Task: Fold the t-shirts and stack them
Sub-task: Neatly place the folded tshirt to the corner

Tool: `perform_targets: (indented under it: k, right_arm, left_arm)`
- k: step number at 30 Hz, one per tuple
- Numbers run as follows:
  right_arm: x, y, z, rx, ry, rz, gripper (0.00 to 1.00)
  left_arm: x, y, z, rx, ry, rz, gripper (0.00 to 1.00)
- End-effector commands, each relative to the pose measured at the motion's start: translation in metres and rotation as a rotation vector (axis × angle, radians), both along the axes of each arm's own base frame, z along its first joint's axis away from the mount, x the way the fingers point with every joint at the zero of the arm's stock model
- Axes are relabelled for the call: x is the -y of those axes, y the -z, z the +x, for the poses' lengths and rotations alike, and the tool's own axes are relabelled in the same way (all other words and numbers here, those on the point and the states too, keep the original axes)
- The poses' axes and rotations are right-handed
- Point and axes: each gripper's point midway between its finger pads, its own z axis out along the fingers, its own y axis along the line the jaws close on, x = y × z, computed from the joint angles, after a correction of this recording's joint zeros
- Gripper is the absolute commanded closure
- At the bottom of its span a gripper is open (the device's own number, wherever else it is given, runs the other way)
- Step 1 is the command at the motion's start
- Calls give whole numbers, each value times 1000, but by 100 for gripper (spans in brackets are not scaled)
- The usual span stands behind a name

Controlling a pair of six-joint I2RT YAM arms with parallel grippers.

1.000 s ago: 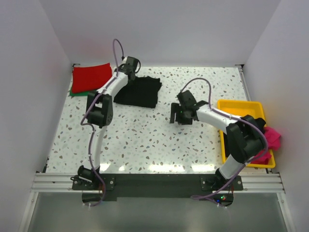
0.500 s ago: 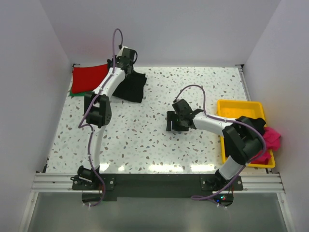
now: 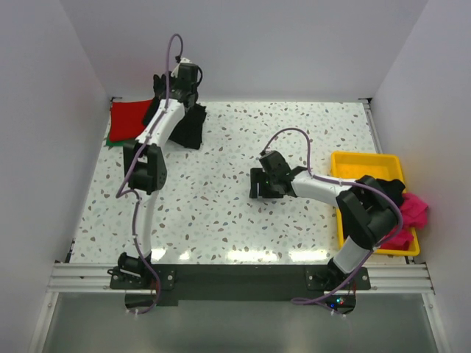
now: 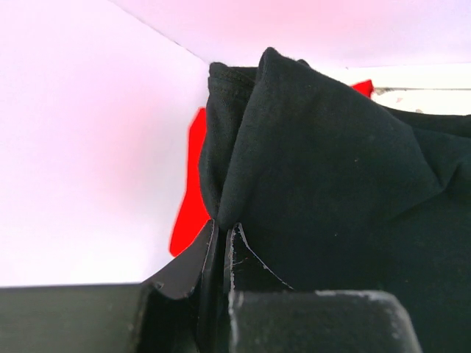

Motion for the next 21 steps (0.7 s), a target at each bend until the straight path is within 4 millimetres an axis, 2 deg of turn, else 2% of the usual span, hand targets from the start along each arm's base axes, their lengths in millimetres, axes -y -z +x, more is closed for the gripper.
perform_targets:
  k: [1,21]
  right_arm:
    - [14,38,-28,-121,-10,-78,32]
    - [12,39,-28,-120,-13,-81,32]
  left_arm:
    - [-15,-100,-7,217,-47,20,100]
    - [-18,-165,-23,333,-4,-7,100]
